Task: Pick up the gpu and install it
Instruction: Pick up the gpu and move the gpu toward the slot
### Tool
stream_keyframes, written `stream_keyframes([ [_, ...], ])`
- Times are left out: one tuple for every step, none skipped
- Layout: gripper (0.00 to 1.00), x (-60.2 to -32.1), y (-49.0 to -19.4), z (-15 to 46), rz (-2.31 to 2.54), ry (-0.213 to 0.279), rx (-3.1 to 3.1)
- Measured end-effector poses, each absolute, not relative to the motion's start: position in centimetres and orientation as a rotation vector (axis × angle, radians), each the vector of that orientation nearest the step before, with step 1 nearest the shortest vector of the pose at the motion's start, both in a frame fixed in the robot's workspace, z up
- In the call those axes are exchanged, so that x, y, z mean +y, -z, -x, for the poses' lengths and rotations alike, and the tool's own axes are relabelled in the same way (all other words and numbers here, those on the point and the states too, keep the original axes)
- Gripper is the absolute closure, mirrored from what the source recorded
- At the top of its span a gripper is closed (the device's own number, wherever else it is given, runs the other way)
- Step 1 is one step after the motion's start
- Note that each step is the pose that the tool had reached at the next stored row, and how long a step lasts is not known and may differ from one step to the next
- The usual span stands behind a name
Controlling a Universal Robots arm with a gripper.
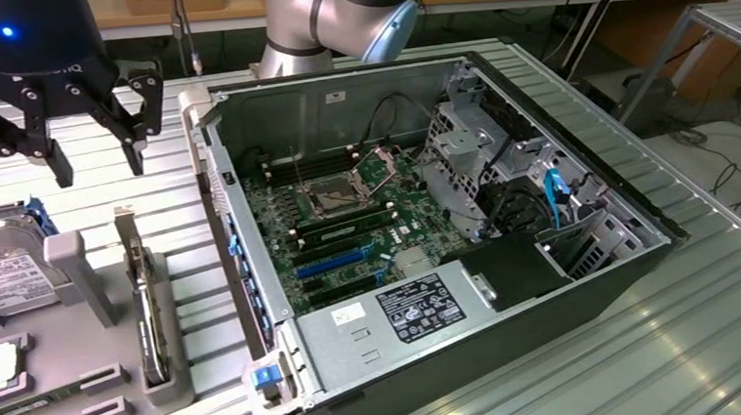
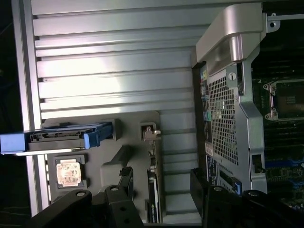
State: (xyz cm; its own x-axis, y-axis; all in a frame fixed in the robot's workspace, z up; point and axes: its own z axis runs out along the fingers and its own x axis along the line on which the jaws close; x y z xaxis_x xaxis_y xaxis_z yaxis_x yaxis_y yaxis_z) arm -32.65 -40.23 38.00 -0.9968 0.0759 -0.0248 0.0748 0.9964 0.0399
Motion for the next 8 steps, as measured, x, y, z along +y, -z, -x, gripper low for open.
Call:
stream_keyframes([
  [0.4, -40.2, -37.9, 32.6, -0.118, -0.06, 3.112],
  [0.4, -40.3, -37.6, 32.6, -0.118, -0.057, 3.112],
  [0.4, -40.3, -37.3, 32.6, -0.119, -0.052, 3.112],
  [0.4, -40.3, -37.0, 32.6, -0.12, -0.049, 3.112],
  [0.4, -40.3, -36.9, 32.6, -0.12, -0.048, 3.112],
  [0.4, -40.3, -36.8, 32.6, -0.121, -0.046, 3.112],
  [0.4, -40.3, -36.6, 32.6, -0.121, -0.044, 3.112],
  [0.4, -40.3, -36.5, 32.6, -0.122, -0.043, 3.112],
])
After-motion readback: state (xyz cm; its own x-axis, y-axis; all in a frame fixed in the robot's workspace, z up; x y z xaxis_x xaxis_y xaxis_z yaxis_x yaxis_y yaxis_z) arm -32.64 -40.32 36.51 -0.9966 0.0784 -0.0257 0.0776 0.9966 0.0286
